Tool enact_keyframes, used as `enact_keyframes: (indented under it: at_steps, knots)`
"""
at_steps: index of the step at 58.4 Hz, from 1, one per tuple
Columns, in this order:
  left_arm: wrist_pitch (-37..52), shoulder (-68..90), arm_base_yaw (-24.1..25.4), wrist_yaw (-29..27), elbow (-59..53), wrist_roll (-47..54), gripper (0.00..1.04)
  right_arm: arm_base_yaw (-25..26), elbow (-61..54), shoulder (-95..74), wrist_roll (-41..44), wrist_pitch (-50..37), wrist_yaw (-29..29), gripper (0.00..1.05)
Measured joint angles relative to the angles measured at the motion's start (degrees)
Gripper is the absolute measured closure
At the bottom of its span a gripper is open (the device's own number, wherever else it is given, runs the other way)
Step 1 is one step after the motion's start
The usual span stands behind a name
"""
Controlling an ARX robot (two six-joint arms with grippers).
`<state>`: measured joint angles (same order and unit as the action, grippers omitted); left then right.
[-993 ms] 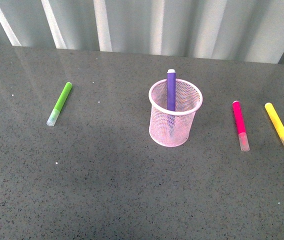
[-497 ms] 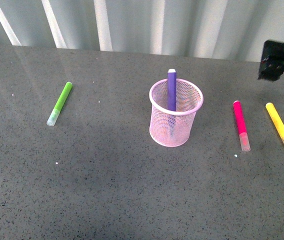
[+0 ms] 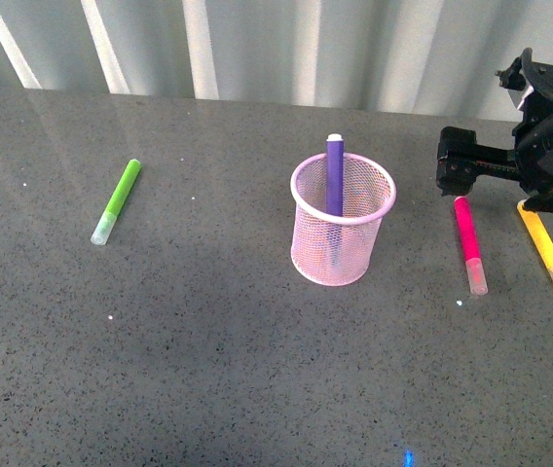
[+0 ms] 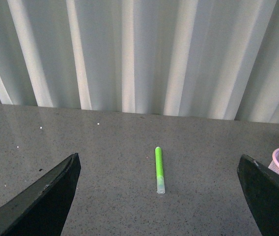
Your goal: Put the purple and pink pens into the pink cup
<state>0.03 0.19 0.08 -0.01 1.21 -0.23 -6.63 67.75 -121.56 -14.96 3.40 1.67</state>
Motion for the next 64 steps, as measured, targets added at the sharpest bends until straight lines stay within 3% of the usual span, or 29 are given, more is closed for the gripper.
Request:
enact_keyframes:
  at_steps: [46,64]
  knots:
    - [0.0,0.0,0.0,0.0,0.0,0.0,0.07,-2.4,3.0,-6.8,-2.3,-2.2,-1.2,0.07]
    - [0.0,0.0,0.0,0.0,0.0,0.0,0.07,-2.0,2.2,-7.0,-1.8,-3.9,-0.2,0.50]
